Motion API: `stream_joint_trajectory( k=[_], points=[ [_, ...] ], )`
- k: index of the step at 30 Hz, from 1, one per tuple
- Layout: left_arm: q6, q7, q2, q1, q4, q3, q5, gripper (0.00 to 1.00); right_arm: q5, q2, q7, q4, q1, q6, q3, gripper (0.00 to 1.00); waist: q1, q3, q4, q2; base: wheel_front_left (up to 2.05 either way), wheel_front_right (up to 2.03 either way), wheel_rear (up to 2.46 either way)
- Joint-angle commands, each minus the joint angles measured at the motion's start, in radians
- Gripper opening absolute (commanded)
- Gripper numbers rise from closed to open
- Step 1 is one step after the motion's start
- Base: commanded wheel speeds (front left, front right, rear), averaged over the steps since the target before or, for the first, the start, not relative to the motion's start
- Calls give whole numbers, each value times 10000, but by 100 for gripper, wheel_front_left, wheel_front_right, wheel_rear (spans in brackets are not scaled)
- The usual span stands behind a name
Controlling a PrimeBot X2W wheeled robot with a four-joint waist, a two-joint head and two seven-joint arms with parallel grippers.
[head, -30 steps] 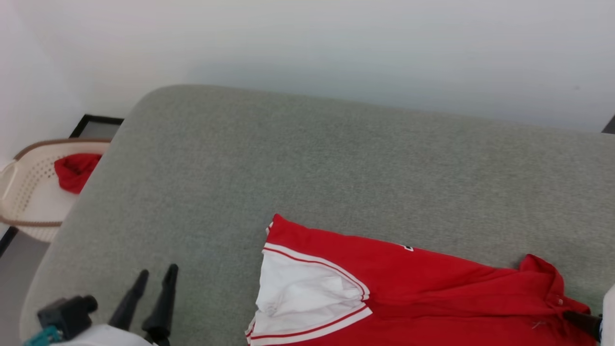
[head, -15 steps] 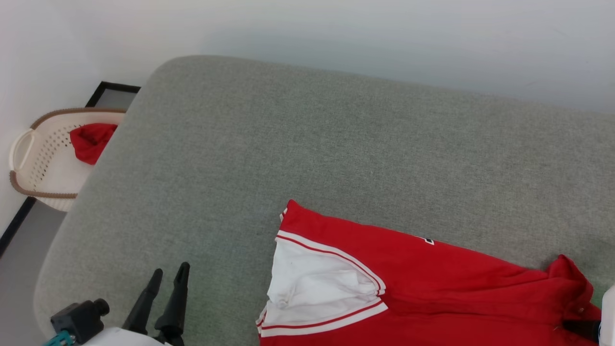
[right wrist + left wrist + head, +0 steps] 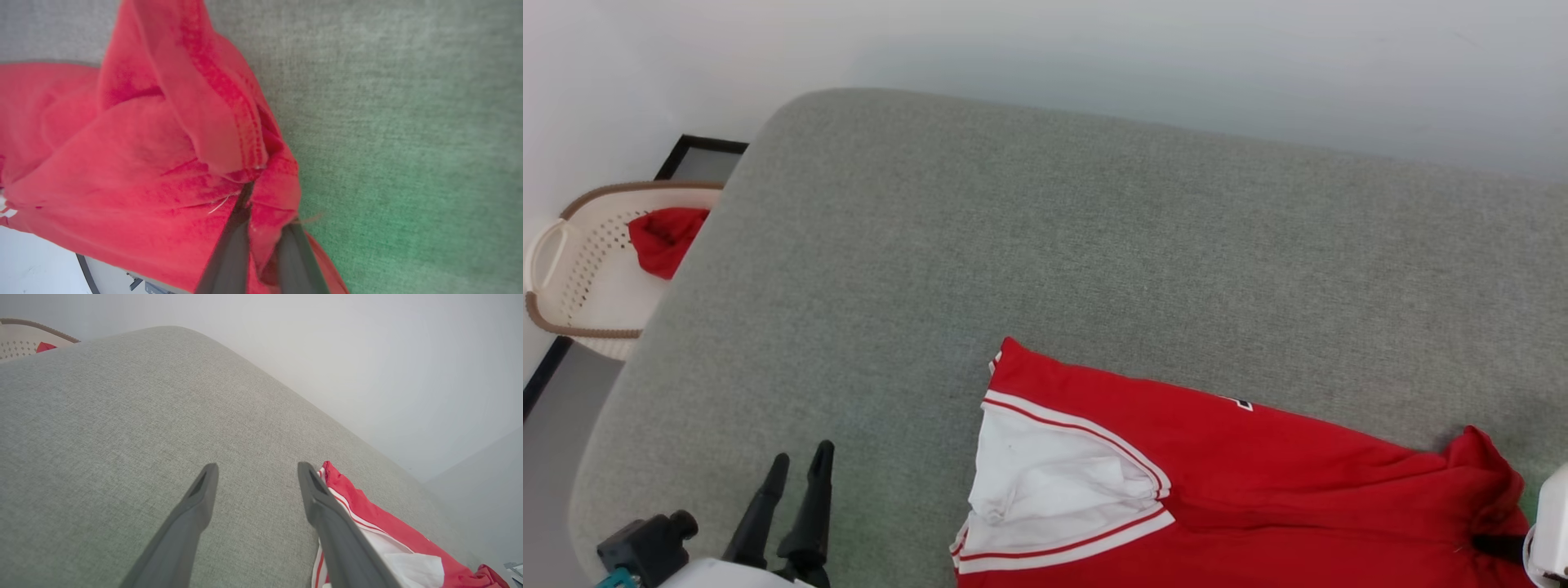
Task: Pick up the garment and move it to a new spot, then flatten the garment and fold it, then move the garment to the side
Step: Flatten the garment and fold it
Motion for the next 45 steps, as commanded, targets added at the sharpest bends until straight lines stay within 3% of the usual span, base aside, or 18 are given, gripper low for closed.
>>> stream_joint_trajectory(
  k=[1, 15, 25, 30, 37, 45],
  points=[
    [-62, -2, -6, 135, -32, 87, 120, 100, -78, 92, -239, 316, 21, -15, -17, 0, -1, -93, -97, 0, 0, 0, 0],
    [-125, -2, 79, 805, -164, 503, 416, 100, -512, -833, -1219, 1285, -132, -23, -934, 0, -1, -556, -576, 0, 0, 0, 0],
    [-211, -2, 86, 1052, -144, 628, 305, 100, -682, -1086, -1388, 1570, -468, -15, -1022, 0, -1, -796, -937, 0, 0, 0, 0],
    [-240, 15, 96, 1138, -109, 612, 216, 100, 154, -776, -929, 683, -298, -14, -714, 0, -1, -933, -1109, 0, 0, 0, 0],
    [-225, 48, 110, 1218, -84, 630, 102, 100, 1552, -266, -14, -1754, 371, -14, 5, 0, -1, -1104, -1244, 0, 0, 0, 0],
    [-257, 85, -54, 1001, 6, 403, 104, 100, 2155, 703, 247, -3786, 675, -12, 1678, 0, -1, -1195, -947, 0, 0, 0, 0]
  ],
)
